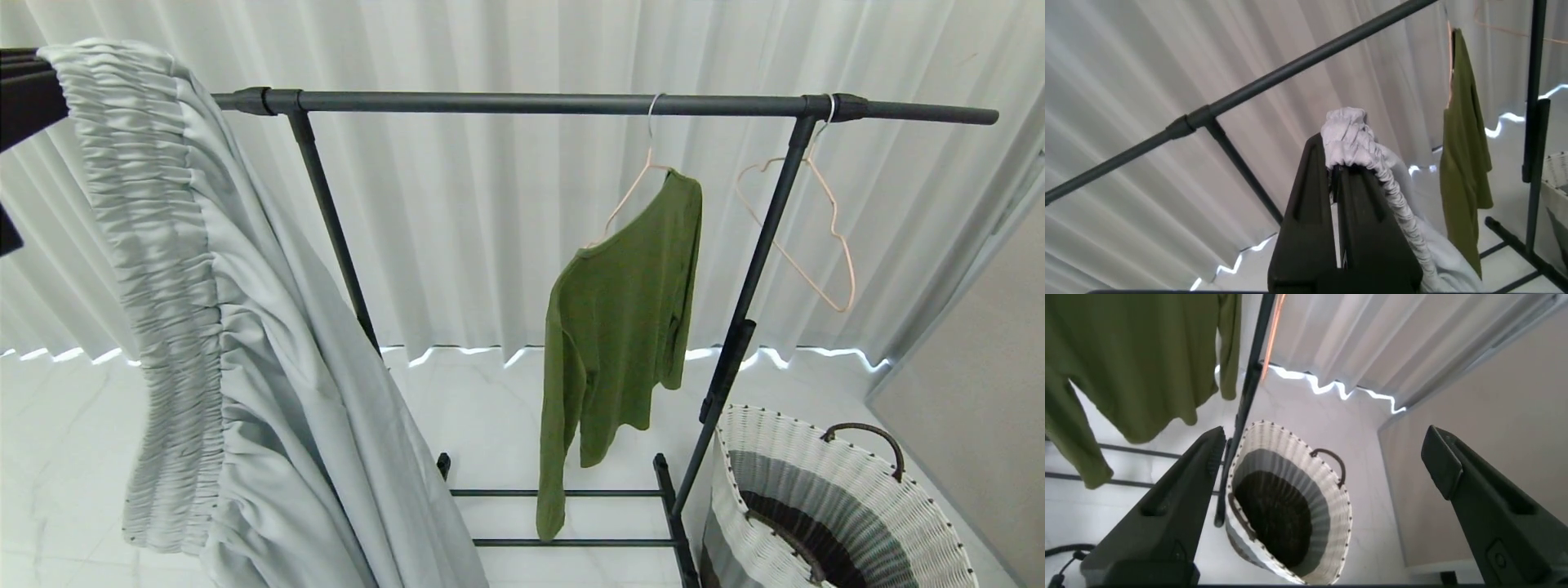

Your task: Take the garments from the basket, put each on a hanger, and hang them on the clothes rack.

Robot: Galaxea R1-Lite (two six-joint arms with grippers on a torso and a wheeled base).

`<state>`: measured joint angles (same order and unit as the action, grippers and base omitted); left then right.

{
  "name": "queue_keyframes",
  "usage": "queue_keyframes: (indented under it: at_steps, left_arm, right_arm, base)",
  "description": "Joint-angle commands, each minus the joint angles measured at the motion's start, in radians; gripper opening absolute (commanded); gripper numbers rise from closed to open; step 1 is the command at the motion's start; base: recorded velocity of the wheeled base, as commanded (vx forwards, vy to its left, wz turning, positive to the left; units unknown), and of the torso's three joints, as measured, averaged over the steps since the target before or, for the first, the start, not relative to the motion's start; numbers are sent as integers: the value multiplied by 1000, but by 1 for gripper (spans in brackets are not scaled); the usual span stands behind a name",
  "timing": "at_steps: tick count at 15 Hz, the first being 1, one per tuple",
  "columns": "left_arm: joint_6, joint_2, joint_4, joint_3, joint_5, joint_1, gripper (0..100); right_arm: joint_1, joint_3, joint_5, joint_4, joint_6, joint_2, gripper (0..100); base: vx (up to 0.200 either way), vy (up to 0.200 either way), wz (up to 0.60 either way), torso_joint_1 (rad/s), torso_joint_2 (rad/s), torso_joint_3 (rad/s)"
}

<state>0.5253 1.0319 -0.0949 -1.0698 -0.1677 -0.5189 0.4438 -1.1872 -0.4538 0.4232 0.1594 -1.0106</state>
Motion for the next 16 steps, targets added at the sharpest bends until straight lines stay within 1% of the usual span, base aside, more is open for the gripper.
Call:
queue_keyframes:
  at_steps: [1, 9, 13, 14, 16]
  left_arm:
    - [-1, 4, 1, 1, -1, 0, 0]
    - [-1, 5, 1, 2, -1, 0, 0]
    - [-2, 0, 1, 14, 5, 0, 0]
    - [-2, -13, 0, 30, 17, -6, 0]
    - [-2, -61, 1, 90, 71, -6, 0]
  right_arm:
    - [-1, 0, 0, 0, 2, -3, 100]
    - [-2, 18, 0, 3, 3, -6, 100]
    - [-37, 28, 1, 2, 2, -34, 100]
    - [-37, 40, 3, 3, 2, -32, 100]
    - [-37, 66, 7, 2, 2, -31, 100]
  base:
    - [0, 0, 0, 100, -212, -119]
    - [200, 0, 0, 21, -34, -20]
    - [200, 0, 0, 5, 1, -1]
    - [0, 0, 0, 0, 0, 0]
    - [0, 0, 0, 0, 0, 0]
